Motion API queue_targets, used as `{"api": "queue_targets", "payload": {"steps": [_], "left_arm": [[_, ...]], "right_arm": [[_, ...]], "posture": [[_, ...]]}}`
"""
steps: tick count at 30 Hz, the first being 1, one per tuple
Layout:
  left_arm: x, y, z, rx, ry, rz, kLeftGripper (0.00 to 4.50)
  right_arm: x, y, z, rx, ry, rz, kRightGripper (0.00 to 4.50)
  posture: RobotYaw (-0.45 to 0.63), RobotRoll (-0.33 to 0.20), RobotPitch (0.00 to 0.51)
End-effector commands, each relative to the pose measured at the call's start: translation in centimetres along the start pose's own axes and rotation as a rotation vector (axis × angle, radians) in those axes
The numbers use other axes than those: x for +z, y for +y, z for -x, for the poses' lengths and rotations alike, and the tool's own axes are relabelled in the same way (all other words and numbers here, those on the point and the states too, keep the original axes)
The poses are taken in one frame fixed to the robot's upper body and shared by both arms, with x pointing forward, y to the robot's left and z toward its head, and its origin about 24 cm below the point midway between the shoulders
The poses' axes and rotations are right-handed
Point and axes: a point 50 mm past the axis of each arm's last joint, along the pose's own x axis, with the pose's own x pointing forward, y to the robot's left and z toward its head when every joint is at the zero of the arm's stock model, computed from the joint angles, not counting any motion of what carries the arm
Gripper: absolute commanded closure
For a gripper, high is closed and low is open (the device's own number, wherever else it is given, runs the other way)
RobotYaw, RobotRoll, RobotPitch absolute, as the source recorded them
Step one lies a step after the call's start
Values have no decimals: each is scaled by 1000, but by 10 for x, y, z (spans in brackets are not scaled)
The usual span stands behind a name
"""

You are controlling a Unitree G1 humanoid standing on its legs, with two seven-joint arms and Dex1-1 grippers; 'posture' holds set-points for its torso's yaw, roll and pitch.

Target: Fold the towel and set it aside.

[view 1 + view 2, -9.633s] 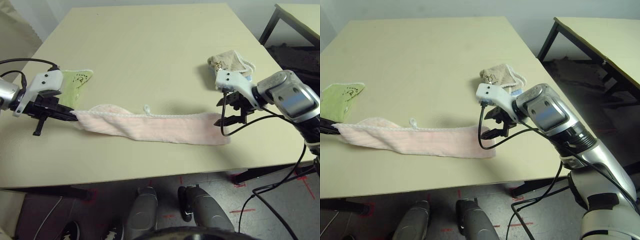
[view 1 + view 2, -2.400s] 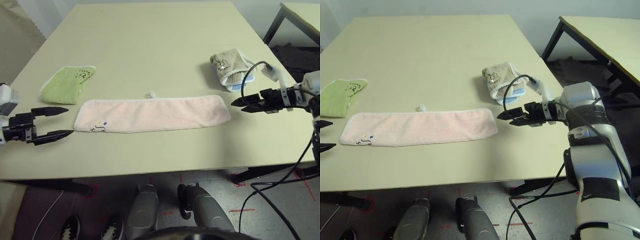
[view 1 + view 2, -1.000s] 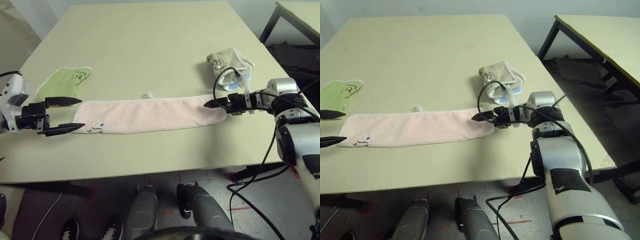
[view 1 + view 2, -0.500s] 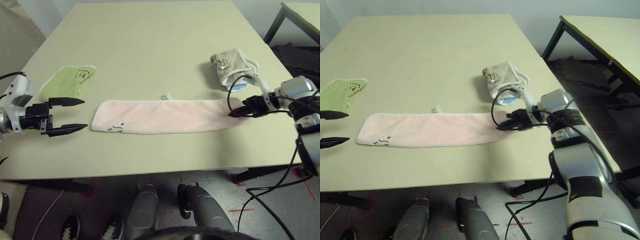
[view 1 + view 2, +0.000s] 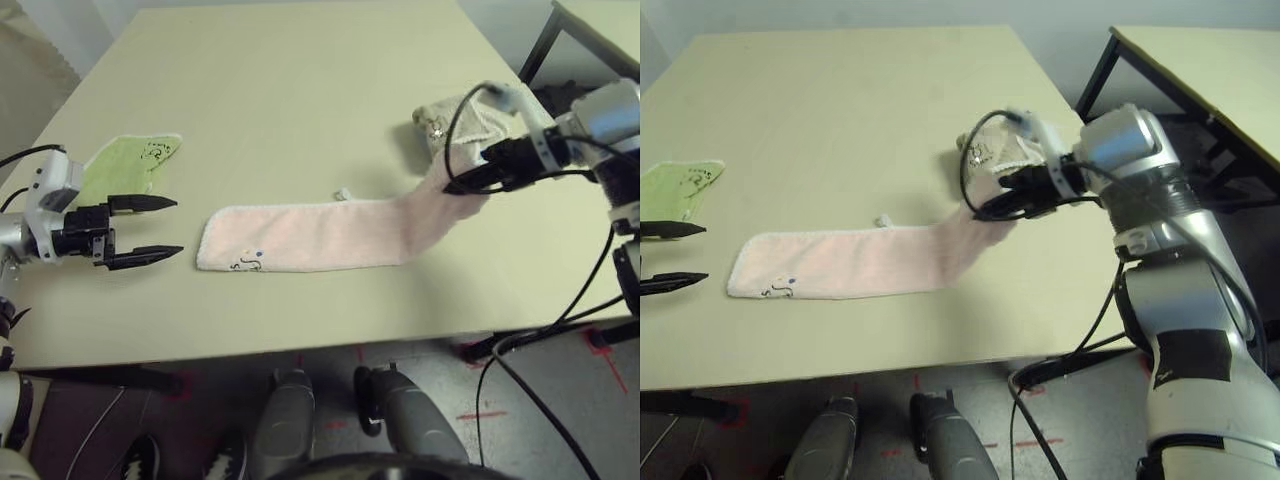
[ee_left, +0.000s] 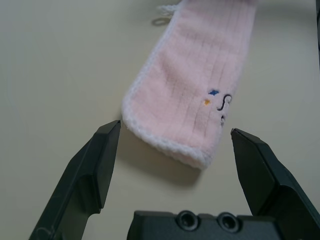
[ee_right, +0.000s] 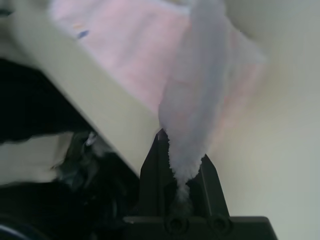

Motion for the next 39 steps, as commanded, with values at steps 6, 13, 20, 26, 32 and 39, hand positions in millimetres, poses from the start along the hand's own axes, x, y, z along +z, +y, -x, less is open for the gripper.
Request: {"api": "queue_targets", "payload": {"steps": [6, 13, 20, 26, 32, 39], "left_arm": [[0, -2, 10, 8, 42, -3, 0], [-1, -4, 14, 12, 52, -5, 0], [0, -3, 17, 25, 52, -13, 0], [0, -2, 17, 34, 50, -16, 0], [-1, 0, 18, 47, 53, -15, 0], [-1, 1, 21, 64, 60, -14, 0]], "right_arm": [[-3, -2, -42, 10, -38, -51, 4477], [0, -8, -56, -51, -125, -113, 4477], [-6, -7, -57, -53, -100, -110, 4477], [-7, 0, -59, -9, -88, -103, 2708], [-1, 6, -56, 21, -116, -110, 483], [13, 24, -49, 142, -179, -104, 39]], "posture": [[159, 0, 175], [166, 0, 171], [164, 0, 168], [161, 0, 166], [157, 0, 167], [158, 0, 167]]}}
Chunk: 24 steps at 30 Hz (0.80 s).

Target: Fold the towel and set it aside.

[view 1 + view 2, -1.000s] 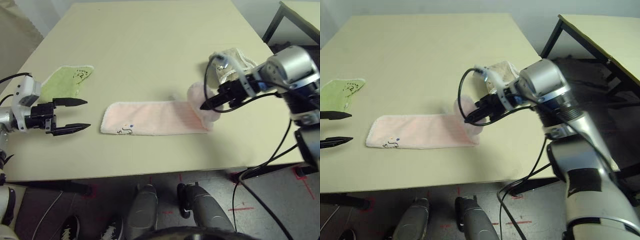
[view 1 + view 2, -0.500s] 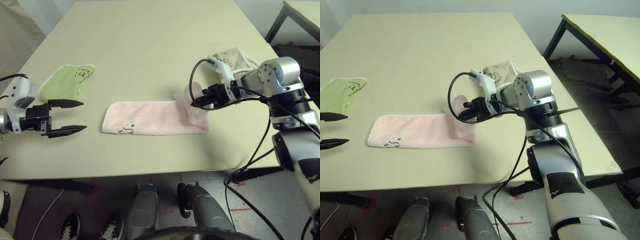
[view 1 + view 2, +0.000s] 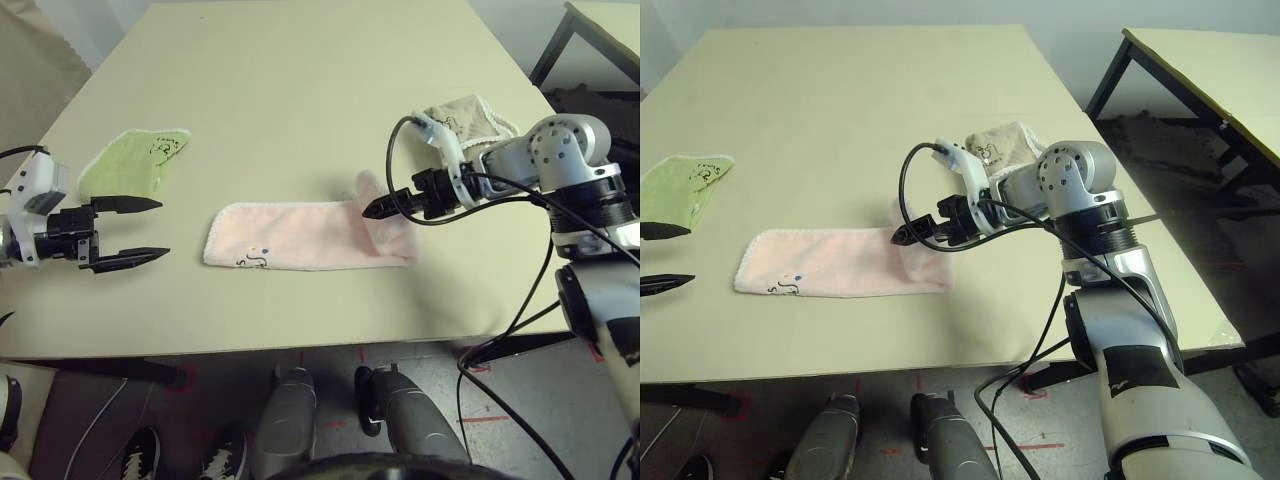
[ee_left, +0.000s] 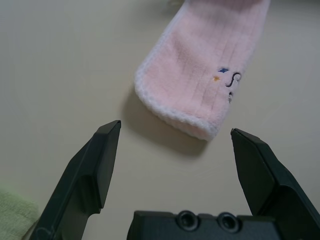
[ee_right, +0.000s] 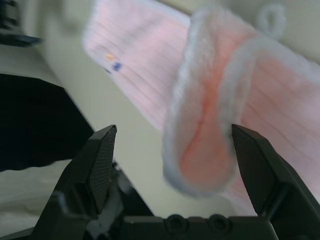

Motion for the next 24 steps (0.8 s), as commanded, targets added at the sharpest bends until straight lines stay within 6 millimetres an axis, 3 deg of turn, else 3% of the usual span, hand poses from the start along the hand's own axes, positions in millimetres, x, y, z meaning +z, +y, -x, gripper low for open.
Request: {"api": "queue_targets", "payload": {"steps": [1, 8, 11, 13, 16, 20, 24], "left_arm": [[0, 1, 4, 14, 13, -3, 0], [-5, 0, 12, 48, 29, 7, 0], [-7, 0, 12, 53, 30, 9, 0], [-8, -1, 12, 56, 31, 12, 0], [-11, -2, 13, 61, 35, 19, 0], [-13, -3, 13, 65, 38, 24, 0], [-13, -2, 11, 64, 31, 24, 0]], "right_arm": [[6, 17, 8, 100, -9, 14, 39], [15, 53, 32, 367, -44, 62, 39], [22, 40, 42, 288, -211, 23, 39], [22, 23, 50, 120, -351, 43, 39], [2, 9, 45, -62, -413, 215, 39], [-22, 15, 21, -3, -444, 342, 1179], [-40, 15, -13, 26, -514, 376, 2779]], "posture": [[157, 0, 167], [159, 0, 174], [159, 0, 174], [159, 0, 174], [153, 0, 180], [152, 0, 181], [154, 0, 182]]}}
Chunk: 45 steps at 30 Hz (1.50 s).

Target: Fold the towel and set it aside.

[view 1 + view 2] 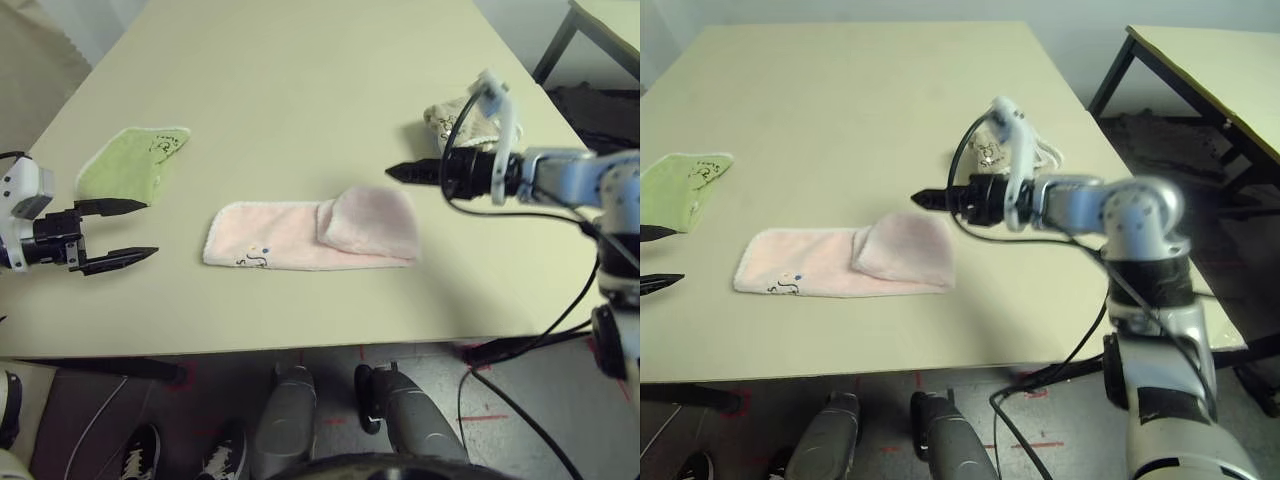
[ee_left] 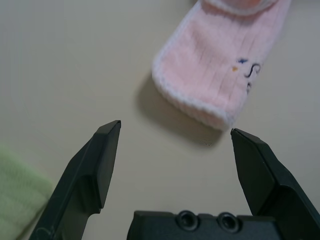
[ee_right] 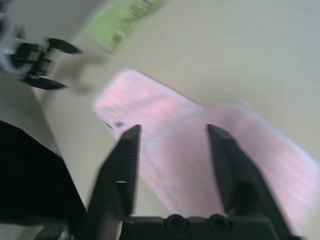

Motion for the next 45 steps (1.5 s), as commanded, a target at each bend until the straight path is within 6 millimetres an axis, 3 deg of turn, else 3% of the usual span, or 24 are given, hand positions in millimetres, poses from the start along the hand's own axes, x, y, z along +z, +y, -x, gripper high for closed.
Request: {"api": "queue_targets", "payload": {"steps": [1, 5, 11, 17, 20, 24, 28, 31, 34, 37, 39, 42, 45], "left_arm": [[-4, -1, 0, -1, 16, 9, 0], [-3, -1, -2, -7, 7, 6, 0], [1, 0, -1, -12, 4, -1, 0], [8, 1, 3, -10, 5, -20, 0], [8, 1, 4, -9, 6, -20, 0], [8, 1, 4, -7, 5, -21, 0], [10, 3, 0, -12, -3, -26, 0], [10, 4, -4, -19, -11, -29, 0], [11, 4, -7, -24, -16, -31, 0], [12, 5, -7, -25, -17, -34, 0], [13, 5, -6, -24, -15, -38, 0], [15, 6, -3, -18, -13, -41, 0], [15, 5, -1, -16, -8, -40, 0]], "right_arm": [[-16, 5, -15, -10, -38, 89, 3095], [-38, 8, -41, -14, -83, 139, 4468], [-76, -13, -62, -101, 83, 137, 4468], [-99, -24, -52, -119, 258, 143, 4468], [-82, -17, -45, -77, 166, 124, 4468], [-37, -5, -36, -5, -31, 86, 4468], [-3, -10, -25, -25, -164, 50, 4468], [-15, -32, -23, -154, -116, 38, 4468], [-48, -52, -24, -241, 11, -2, 4468], [-80, -63, -22, -275, 133, 12, 4468], [-90, -64, -21, -269, 169, 3, 4468], [-90, -66, -19, -264, 169, 11, 4468], [-66, -63, -16, -241, 63, 28, 4468]], "posture": [[154, 0, 182], [155, 0, 182], [159, 0, 179], [171, 0, 177], [168, 0, 175], [162, 0, 170], [153, 0, 168], [154, 0, 166], [151, 0, 163], [156, 0, 162], [160, 0, 161], [165, 0, 161], [160, 0, 164]]}}
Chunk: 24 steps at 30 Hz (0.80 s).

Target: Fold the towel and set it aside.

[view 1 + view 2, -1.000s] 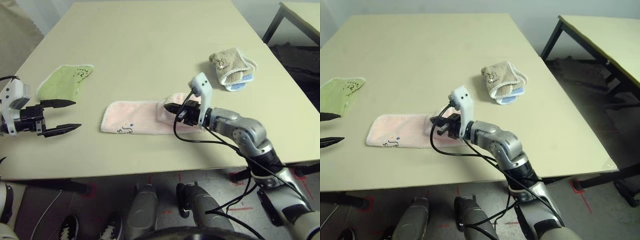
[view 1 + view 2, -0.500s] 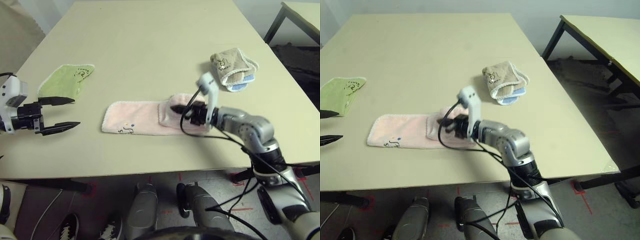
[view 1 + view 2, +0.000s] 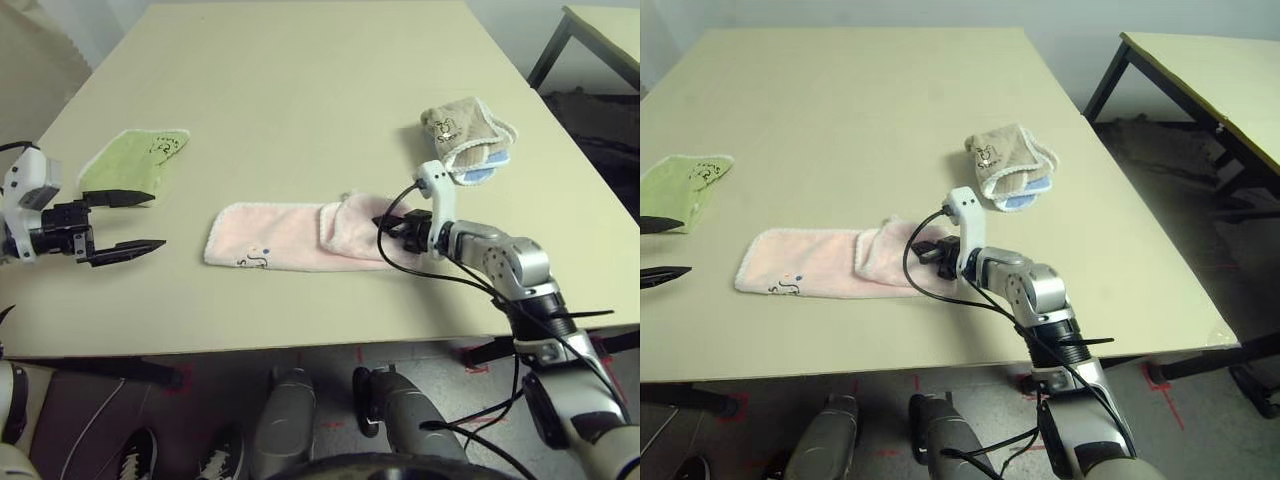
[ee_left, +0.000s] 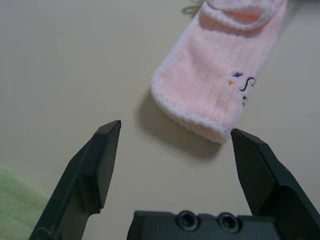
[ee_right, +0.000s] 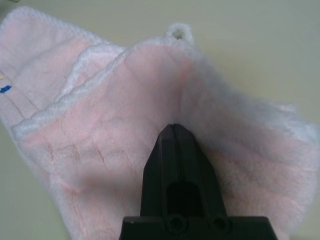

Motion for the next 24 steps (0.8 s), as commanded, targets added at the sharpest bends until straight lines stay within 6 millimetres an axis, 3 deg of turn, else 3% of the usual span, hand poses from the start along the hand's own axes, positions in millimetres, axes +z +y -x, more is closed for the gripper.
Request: {"api": "queue_targets", "payload": {"steps": [1, 4, 6, 11, 13, 16, 18, 21, 24], "left_arm": [[1, -1, 6, 4, 16, -2, 0], [0, -2, 6, 1, 19, 2, 0], [0, -2, 5, -2, 17, 3, 0], [0, -1, 0, -9, 7, 1, 0], [1, -1, -1, -9, 4, 0, 0], [0, 0, -1, -10, 2, 1, 0], [-1, 0, -1, -2, 3, 10, 0], [-2, 1, 0, 8, -3, 50, 0], [-3, 3, 0, 14, -12, 138, 0]], "right_arm": [[22, 1, 8, 37, -99, -5, 4468], [50, 10, 17, 118, -216, 43, 4468], [55, 5, 22, 97, -230, 55, 4468], [23, -26, 22, -68, -99, 4, 4468], [6, -32, 19, -102, -31, -3, 4468], [-4, -33, 16, -119, 0, -6, 4468], [-1, -31, 15, -112, -19, 2, 4468], [24, -21, 19, -38, -125, 23, 4468], [44, -11, 29, 46, -185, 152, 3882]], "posture": [[162, 0, 165], [158, 0, 165], [155, 0, 166], [151, 0, 159], [151, 0, 158], [149, 0, 156], [154, 0, 157], [154, 0, 159], [153, 0, 160]]}}
